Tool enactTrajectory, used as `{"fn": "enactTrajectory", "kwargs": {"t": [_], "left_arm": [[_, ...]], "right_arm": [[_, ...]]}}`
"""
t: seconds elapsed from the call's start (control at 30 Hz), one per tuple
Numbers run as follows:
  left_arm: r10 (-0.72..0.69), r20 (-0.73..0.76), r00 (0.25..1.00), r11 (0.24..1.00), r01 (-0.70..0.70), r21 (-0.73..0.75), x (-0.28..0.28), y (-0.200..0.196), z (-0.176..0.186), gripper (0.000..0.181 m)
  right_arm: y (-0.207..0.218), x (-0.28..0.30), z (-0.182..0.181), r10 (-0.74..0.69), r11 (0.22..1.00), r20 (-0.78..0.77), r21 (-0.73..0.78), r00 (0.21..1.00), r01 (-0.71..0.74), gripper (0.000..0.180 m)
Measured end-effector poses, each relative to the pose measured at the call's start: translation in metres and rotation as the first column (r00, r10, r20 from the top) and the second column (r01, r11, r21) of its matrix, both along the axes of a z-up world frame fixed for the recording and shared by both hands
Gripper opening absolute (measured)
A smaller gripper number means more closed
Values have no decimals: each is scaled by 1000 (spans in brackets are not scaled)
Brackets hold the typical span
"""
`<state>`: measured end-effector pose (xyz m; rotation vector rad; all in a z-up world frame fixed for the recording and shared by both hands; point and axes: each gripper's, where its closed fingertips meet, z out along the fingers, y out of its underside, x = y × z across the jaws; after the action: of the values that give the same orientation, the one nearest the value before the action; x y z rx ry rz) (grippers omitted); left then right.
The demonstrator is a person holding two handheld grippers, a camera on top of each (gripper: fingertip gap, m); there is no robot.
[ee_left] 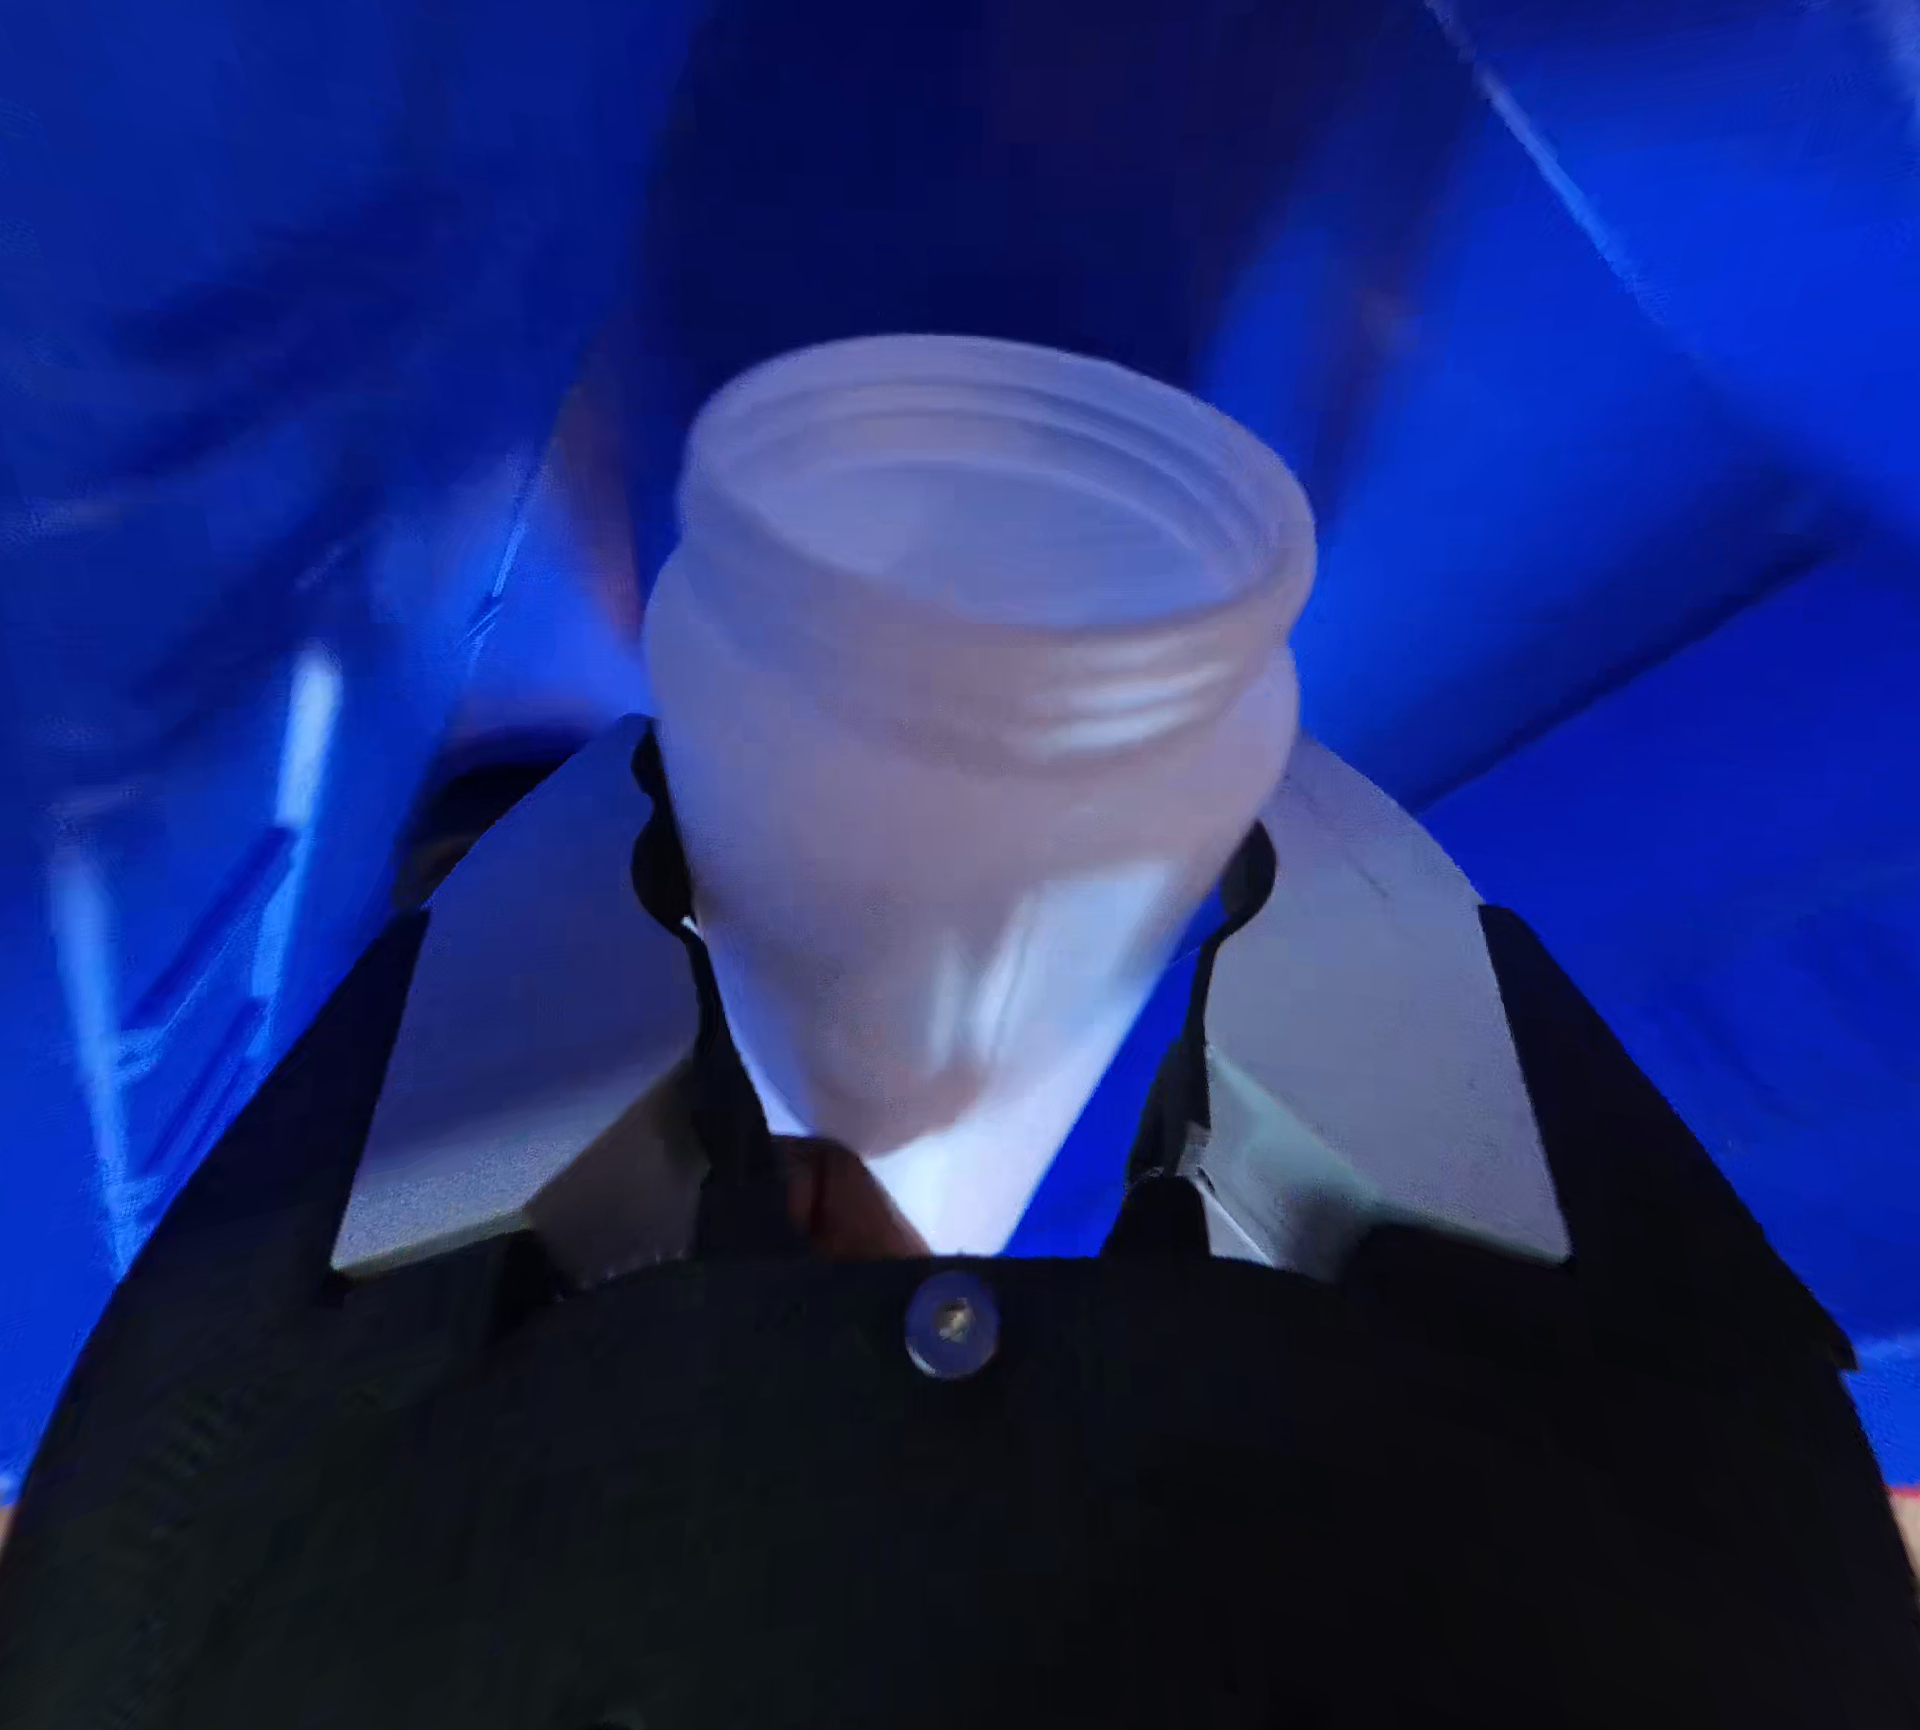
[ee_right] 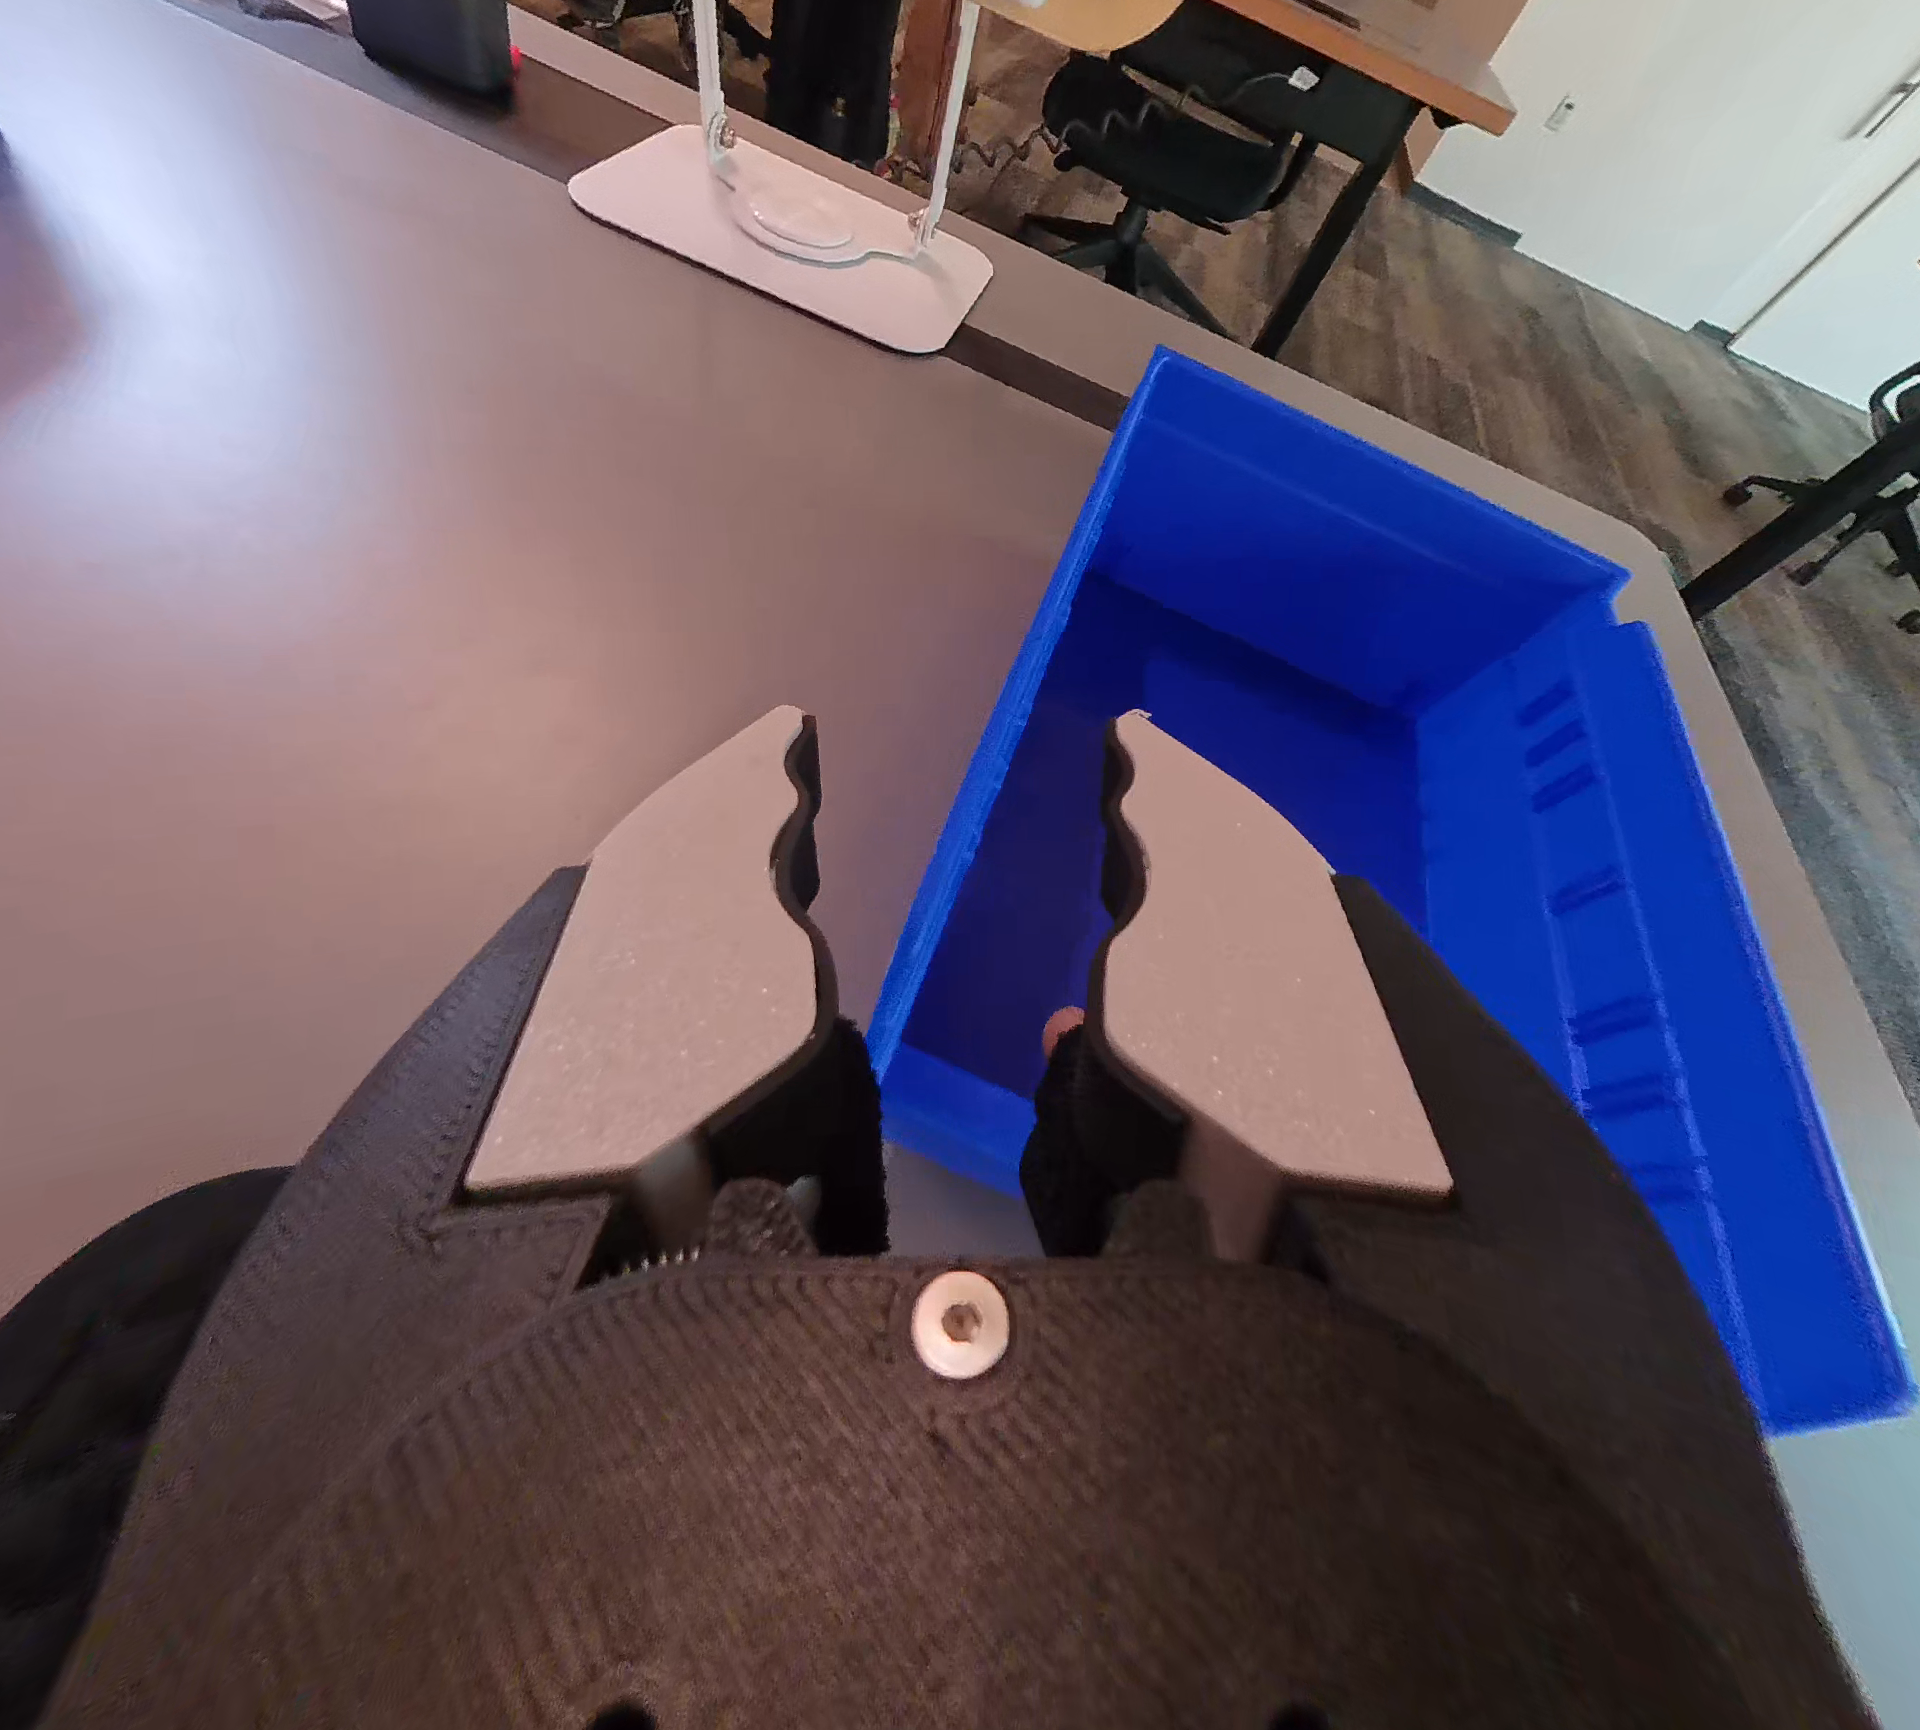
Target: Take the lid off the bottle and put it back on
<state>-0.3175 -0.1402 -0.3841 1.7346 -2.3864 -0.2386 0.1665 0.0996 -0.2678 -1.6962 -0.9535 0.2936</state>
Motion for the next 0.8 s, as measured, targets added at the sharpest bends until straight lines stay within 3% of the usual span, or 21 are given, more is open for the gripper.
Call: {"fn": "enactTrajectory", "kwargs": {"t": [0.07, 0.17, 0.23, 0.3, 0.4, 0.5, 0.6, 0.7, 0.8], "left_arm": [[-45, -25, 999, 998, 45, 32, -3, 1, -6, 103], [64, 54, 996, 988, -71, 134, 2, 2, 7, 102], [155, 116, 981, 946, -182, 270, 0, 12, 33, 101], [254, 250, 934, 841, -341, 419, 0, 25, 73, 102], [267, 520, 811, 593, -564, 575, 7, 40, 145, 102], [128, 762, 635, 350, -748, 564, 31, 45, 209, 101], [-65, 911, 408, 232, -881, 412, 74, 43, 250, 101], [-230, 968, 99, 243, -957, 156, 125, 45, 273, 100], [-239, 954, -179, 328, -940, -94, 171, 59, 269, 100]], "right_arm": [[0, -1, -4, 1, 1000, 18, -9, 1000, 0, 53], [2, 1, -5, -9, 1000, 28, 3, 1000, 9, 52], [2, 0, -4, 3, 1000, 0, -3, 1000, -3, 52], [0, -3, -5, 28, 999, -28, -17, 999, -29, 51], [-2, -4, -8, 49, 998, -56, -30, 997, -51, 51], [-5, -4, -6, 71, 997, -104, -34, 992, -75, 51], [-7, 0, 1, 88, 995, -157, -34, 984, -94, 50], [-9, 6, 8, 94, 995, -184, -19, 979, -99, 49], [-13, 8, 11, 118, 992, -200, -19, 973, -124, 48]]}}
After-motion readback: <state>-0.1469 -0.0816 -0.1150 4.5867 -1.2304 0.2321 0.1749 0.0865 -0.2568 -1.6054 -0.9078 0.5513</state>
